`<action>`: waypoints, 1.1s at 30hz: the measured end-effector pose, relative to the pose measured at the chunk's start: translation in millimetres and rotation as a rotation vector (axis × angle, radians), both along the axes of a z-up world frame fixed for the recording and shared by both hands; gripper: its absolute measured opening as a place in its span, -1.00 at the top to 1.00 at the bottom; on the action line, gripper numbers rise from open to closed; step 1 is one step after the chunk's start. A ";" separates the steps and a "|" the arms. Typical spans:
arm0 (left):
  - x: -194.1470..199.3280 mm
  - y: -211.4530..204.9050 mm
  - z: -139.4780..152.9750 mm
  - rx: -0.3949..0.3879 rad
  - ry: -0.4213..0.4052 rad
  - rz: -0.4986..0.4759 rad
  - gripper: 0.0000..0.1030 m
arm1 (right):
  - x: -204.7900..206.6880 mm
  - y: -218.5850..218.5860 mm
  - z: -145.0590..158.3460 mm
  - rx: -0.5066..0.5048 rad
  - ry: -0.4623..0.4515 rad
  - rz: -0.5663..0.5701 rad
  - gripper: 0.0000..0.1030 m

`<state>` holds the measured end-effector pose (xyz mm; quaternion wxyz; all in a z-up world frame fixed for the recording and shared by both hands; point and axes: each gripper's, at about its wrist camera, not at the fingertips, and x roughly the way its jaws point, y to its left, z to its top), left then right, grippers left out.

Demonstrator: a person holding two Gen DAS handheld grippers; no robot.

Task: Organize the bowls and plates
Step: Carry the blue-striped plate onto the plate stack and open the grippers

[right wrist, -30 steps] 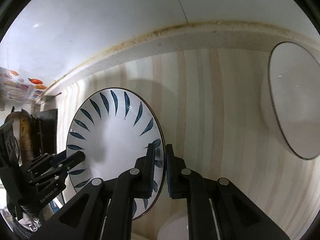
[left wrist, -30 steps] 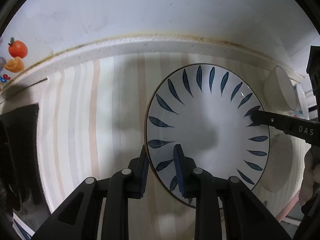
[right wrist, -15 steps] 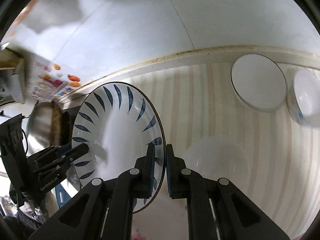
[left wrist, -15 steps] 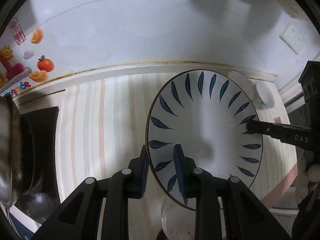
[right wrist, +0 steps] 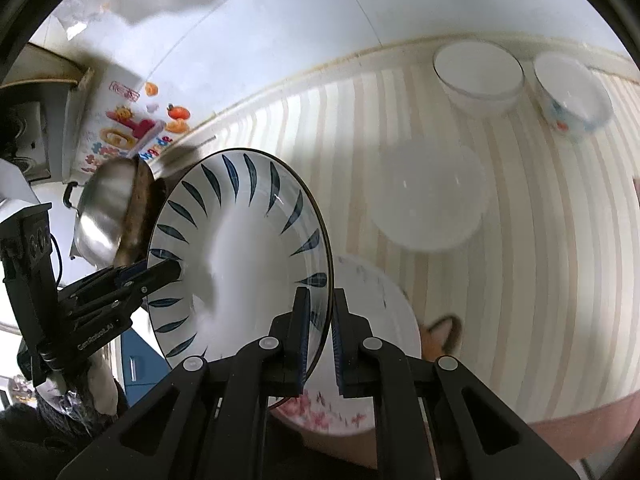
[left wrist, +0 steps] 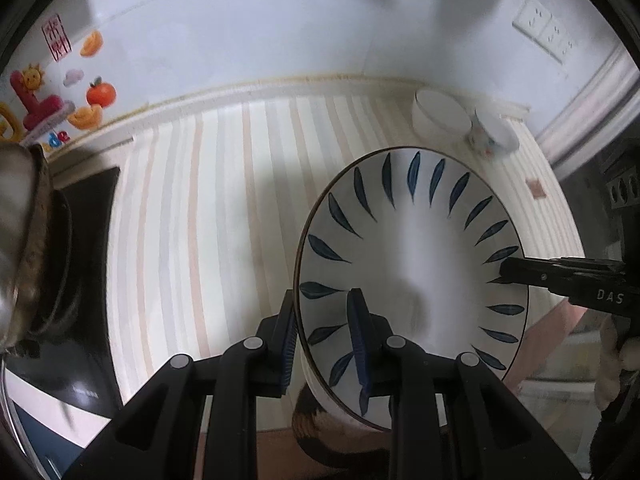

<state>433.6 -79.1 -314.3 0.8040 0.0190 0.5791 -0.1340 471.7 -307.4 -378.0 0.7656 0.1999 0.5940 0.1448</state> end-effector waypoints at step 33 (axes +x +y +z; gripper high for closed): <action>-13.1 -37.2 -104.3 0.128 0.197 -0.041 0.57 | -40.8 1.0 -112.1 -0.046 0.187 -0.018 0.77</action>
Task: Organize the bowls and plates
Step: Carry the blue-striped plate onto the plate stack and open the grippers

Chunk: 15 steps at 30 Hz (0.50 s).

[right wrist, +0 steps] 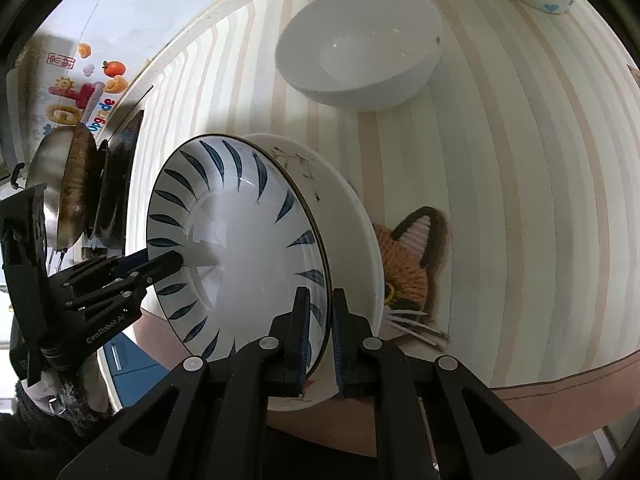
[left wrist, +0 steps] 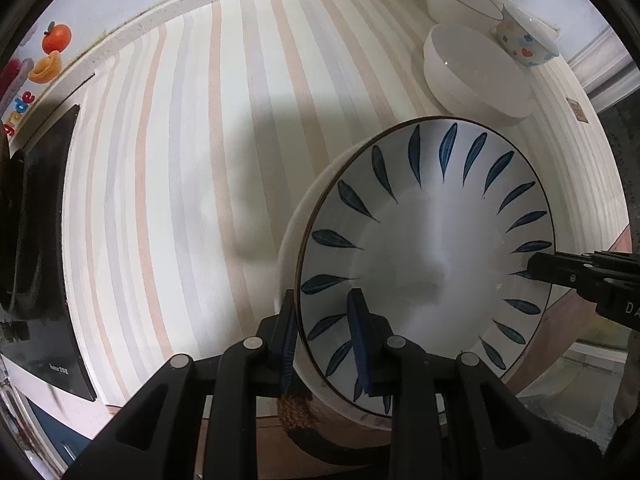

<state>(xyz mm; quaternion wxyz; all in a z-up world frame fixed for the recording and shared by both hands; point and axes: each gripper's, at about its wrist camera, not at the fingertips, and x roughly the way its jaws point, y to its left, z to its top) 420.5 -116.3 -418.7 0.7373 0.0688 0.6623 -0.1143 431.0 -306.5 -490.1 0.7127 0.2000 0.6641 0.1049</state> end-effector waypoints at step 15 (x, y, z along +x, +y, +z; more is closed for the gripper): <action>-4.6 -9.9 -13.5 0.050 -0.022 0.060 0.56 | -2.8 -6.8 -4.6 0.006 0.004 0.000 0.72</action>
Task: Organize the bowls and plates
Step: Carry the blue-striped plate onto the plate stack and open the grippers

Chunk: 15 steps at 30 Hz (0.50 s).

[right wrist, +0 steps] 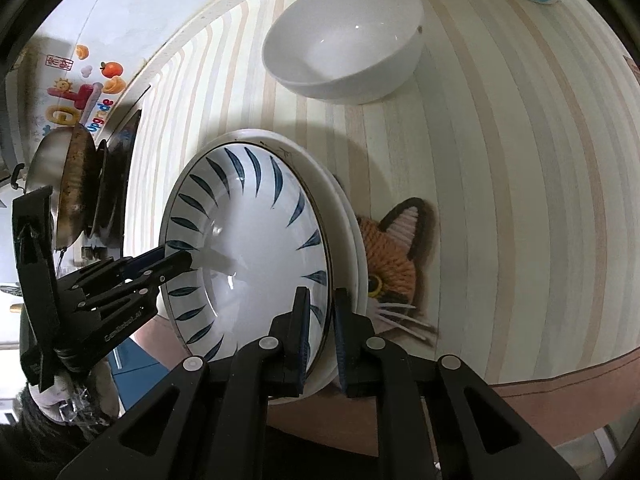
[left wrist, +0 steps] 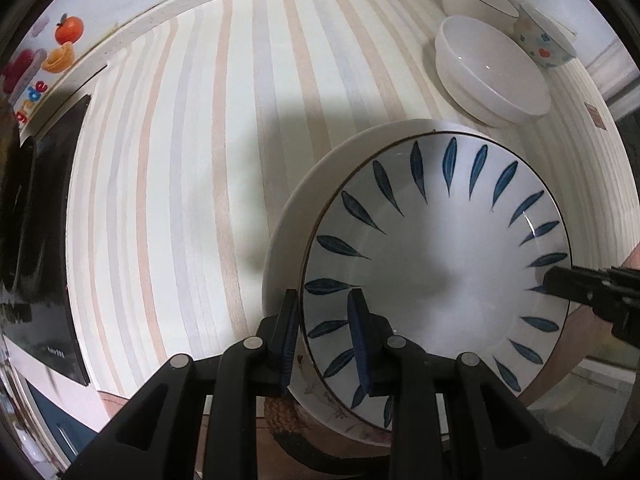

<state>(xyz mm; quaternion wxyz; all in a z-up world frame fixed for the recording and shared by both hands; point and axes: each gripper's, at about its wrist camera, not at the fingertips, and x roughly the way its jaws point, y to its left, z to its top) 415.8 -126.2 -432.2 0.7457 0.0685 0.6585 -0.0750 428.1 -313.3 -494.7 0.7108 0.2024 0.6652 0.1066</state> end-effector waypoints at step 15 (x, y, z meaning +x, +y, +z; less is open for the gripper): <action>-14.5 16.1 24.3 -0.039 -0.018 0.146 0.56 | -2.7 0.0 19.3 -0.069 -0.027 0.000 0.54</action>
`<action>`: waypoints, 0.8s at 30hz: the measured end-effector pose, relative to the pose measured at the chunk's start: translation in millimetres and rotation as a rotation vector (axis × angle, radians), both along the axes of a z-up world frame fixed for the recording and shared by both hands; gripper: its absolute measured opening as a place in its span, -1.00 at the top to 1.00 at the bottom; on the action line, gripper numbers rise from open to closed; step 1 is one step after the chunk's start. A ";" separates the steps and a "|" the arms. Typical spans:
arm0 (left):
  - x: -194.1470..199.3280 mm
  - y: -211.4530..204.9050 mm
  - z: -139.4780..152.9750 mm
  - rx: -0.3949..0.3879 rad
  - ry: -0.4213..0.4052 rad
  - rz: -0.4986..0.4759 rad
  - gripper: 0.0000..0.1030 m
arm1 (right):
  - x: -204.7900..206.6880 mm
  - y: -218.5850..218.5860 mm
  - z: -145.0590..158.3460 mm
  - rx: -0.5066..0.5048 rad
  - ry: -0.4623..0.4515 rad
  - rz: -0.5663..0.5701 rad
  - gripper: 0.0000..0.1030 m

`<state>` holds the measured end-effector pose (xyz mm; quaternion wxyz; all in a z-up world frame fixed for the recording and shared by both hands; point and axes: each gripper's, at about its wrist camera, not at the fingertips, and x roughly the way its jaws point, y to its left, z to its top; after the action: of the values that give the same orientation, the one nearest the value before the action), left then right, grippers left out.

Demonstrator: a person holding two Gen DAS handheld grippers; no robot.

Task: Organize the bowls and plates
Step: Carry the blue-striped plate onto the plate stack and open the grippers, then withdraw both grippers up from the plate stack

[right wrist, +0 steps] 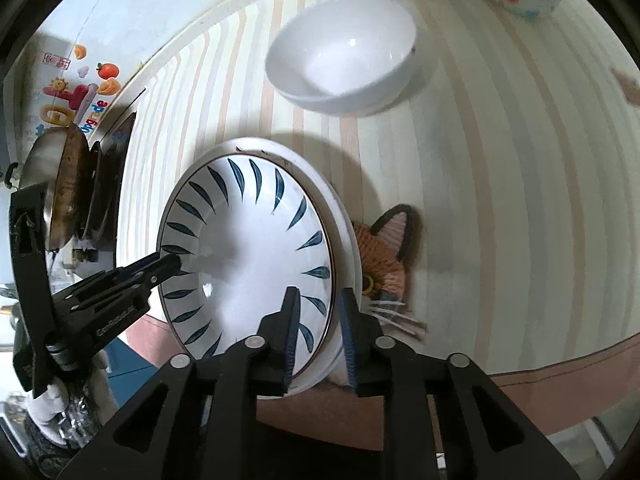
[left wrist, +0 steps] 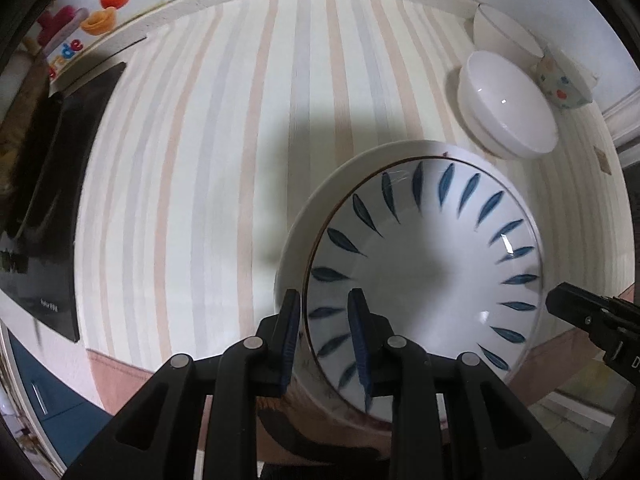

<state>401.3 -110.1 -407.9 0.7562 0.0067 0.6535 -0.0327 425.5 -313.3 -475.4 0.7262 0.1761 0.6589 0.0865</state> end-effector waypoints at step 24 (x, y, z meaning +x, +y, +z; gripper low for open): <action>-126.2 14.6 168.3 -0.031 -0.346 -0.034 -0.75 | -132.7 48.4 198.0 -0.206 -0.351 0.009 -0.78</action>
<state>275.2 -95.6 -239.6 0.8567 0.0113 0.5128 -0.0538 292.7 -264.9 -277.4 0.8436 0.0801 0.5285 0.0510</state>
